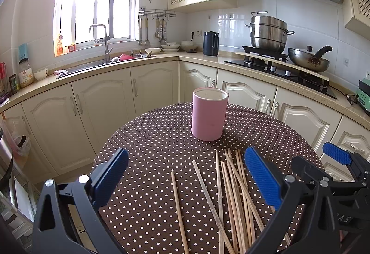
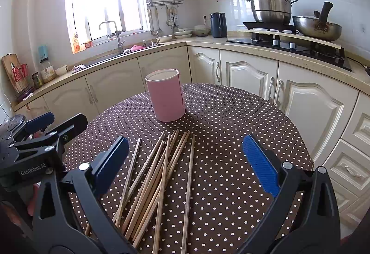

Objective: Organize utensils

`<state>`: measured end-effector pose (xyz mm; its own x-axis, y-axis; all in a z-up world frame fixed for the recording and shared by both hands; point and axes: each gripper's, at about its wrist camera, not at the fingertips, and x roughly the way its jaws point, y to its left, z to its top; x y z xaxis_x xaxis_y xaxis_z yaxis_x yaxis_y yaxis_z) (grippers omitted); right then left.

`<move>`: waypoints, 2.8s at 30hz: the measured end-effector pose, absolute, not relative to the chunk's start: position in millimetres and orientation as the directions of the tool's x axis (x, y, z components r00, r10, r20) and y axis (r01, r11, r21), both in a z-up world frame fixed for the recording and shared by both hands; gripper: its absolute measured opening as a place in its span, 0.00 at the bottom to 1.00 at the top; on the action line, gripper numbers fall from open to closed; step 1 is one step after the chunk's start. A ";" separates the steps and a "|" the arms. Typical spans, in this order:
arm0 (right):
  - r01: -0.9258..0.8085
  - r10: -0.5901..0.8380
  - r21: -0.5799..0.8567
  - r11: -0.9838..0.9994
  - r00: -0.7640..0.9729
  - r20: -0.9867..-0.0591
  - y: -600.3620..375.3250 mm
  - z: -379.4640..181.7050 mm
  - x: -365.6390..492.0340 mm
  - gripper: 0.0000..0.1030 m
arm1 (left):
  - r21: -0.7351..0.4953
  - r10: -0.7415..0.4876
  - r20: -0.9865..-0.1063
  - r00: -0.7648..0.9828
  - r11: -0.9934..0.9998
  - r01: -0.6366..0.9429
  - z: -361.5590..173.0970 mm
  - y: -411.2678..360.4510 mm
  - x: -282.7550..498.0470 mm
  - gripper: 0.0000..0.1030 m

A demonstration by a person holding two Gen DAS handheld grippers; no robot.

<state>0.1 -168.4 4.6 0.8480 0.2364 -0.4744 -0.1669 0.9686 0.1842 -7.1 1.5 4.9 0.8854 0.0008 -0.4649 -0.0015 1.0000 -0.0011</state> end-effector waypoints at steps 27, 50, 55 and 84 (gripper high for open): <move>-0.163 0.237 0.189 0.968 0.839 -0.489 -168.0 0.1 1.4 0.94 | -0.007 -0.003 -0.483 0.876 1.000 -0.001 1.5 -2.1 -4.6 0.95; -0.070 0.163 0.163 0.984 0.722 -0.672 -159.1 -52.1 39.1 0.94 | -0.029 0.017 -0.679 0.734 0.998 -0.050 -56.2 9.4 31.8 0.95; -0.030 0.112 0.126 0.992 0.688 -0.717 -157.8 -67.5 49.7 0.94 | -0.022 0.045 -0.724 0.688 0.996 -0.089 -71.2 16.5 39.9 0.95; -0.013 0.135 0.161 0.987 0.613 -0.779 -162.4 -84.9 74.4 0.06 | -0.063 0.055 -0.795 0.604 0.983 -0.173 -103.2 41.4 63.3 0.06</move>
